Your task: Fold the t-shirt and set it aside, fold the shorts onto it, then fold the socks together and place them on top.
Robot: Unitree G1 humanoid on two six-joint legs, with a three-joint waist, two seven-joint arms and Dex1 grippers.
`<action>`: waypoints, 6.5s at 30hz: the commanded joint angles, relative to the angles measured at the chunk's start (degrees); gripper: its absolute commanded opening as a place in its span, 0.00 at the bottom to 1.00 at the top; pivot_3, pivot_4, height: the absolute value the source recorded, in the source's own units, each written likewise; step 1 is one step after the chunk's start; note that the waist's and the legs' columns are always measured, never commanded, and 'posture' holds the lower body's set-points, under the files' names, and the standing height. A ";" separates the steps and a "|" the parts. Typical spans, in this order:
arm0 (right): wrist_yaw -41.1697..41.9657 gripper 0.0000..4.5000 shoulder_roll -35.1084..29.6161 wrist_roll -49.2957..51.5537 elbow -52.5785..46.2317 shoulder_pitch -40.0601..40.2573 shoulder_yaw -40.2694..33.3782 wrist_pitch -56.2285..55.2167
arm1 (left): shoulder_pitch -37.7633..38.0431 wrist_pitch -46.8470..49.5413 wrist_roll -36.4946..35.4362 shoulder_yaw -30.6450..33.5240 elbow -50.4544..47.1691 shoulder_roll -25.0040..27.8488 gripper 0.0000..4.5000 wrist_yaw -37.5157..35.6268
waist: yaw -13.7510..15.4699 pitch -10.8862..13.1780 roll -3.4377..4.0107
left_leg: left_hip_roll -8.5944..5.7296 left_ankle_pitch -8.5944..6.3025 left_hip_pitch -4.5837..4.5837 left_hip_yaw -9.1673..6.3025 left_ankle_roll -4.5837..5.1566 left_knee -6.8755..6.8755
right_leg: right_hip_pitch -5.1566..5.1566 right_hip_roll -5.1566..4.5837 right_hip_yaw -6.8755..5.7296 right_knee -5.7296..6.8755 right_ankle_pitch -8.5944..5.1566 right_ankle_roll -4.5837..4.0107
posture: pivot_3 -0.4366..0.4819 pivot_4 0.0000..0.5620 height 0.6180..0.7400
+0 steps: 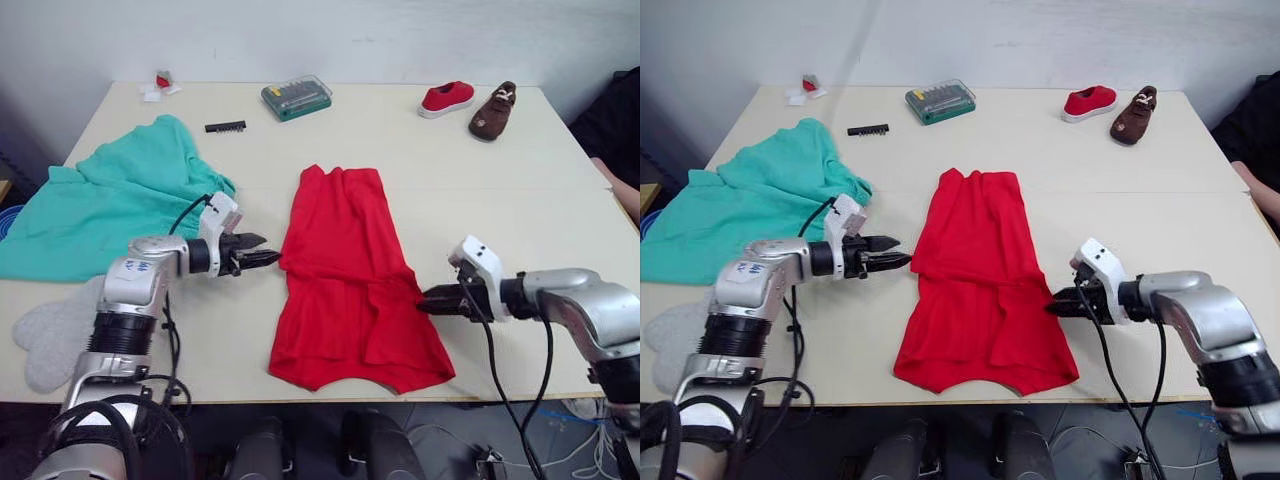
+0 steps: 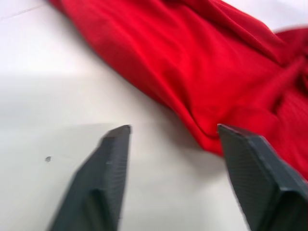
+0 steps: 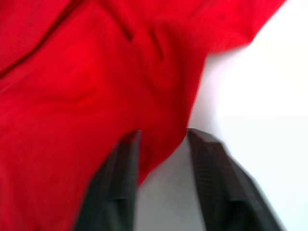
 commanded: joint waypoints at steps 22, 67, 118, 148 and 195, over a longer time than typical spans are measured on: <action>3.68 0.84 -8.99 -32.17 24.71 14.32 -3.96 -126.09 | 6.02 -105.85 4.41 -10.54 11.95 8.31 1.00 -21.28 | 0.17 0.15 0.24 | 0.02 -0.16 0.88 0.18 0.16 -0.10 | 0.82 0.01 0.04 -0.29 0.03 0.07 | 0.48 0.27 1.00; -13.70 0.00 -9.89 -11.82 -13.12 29.13 -5.21 -85.00 | 16.57 -77.86 -6.76 -20.29 -3.54 20.05 0.00 -8.85 | 0.50 -0.34 1.11 | 0.03 -0.49 1.80 0.00 0.30 -0.72 | 1.85 -0.05 -0.02 -0.94 0.01 0.07 | 0.48 0.27 1.00; -10.32 0.00 17.06 -6.60 47.75 -36.32 1.28 -17.15 | -25.33 -14.48 -2.79 1.91 44.09 -12.36 0.14 12.30 | -0.24 0.10 0.48 | -0.10 -0.26 -0.29 0.07 0.43 0.12 | 0.02 0.05 -0.08 -0.10 0.09 0.44 | 0.48 0.27 1.00; -0.05 0.93 1.58 -25.98 -1.91 4.70 4.54 -60.84 | 6.99 -34.89 7.20 -9.85 -10.49 5.82 1.00 -10.91 | -0.65 0.10 0.48 | -0.04 -0.26 0.06 0.36 0.30 0.09 | 0.06 0.02 0.31 -0.28 0.33 0.22 | 0.48 0.27 1.00; -9.13 0.00 -1.49 -31.33 -16.18 28.97 1.11 -66.31 | 26.17 -32.83 2.31 -9.73 -19.98 13.82 0.13 -13.17 | -0.15 0.06 0.50 | 0.01 -0.25 1.01 0.09 0.20 -0.68 | 0.92 -0.05 0.14 -0.69 0.14 0.06 | 0.48 0.27 1.00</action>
